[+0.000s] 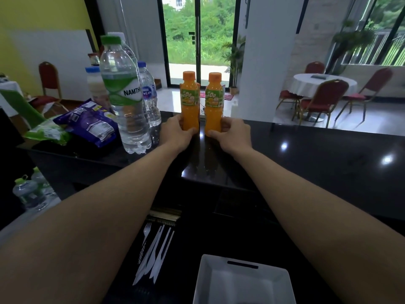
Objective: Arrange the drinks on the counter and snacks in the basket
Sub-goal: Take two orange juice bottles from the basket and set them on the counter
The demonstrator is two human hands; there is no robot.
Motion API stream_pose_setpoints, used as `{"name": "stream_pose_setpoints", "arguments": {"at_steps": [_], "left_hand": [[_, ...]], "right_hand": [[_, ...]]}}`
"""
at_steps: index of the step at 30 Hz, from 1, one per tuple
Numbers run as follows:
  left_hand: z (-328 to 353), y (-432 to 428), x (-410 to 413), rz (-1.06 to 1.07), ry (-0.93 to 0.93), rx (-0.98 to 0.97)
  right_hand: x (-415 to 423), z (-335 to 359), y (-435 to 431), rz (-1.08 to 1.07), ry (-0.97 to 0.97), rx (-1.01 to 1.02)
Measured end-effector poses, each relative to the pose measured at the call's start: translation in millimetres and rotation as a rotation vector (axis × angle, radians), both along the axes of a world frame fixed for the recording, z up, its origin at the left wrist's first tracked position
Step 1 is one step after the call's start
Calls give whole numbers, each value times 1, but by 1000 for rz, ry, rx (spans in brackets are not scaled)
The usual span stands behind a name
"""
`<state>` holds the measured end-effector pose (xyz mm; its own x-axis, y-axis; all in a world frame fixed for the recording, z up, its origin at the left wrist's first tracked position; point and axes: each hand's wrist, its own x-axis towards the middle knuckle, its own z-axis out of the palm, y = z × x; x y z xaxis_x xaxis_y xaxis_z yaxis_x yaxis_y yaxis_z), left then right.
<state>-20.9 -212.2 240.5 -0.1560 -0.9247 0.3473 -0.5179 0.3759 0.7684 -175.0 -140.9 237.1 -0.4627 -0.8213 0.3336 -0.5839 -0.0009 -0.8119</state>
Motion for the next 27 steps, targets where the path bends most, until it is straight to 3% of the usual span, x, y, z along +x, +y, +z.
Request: {"name": "stream_pose_setpoints", "arguments": {"at_steps": [21, 27], "left_hand": [[6, 13, 3, -47, -83, 15], [14, 31, 13, -39, -234, -69]], "right_hand": [[0, 1, 5, 22, 18, -24], [6, 2, 23, 88, 181, -21]]}}
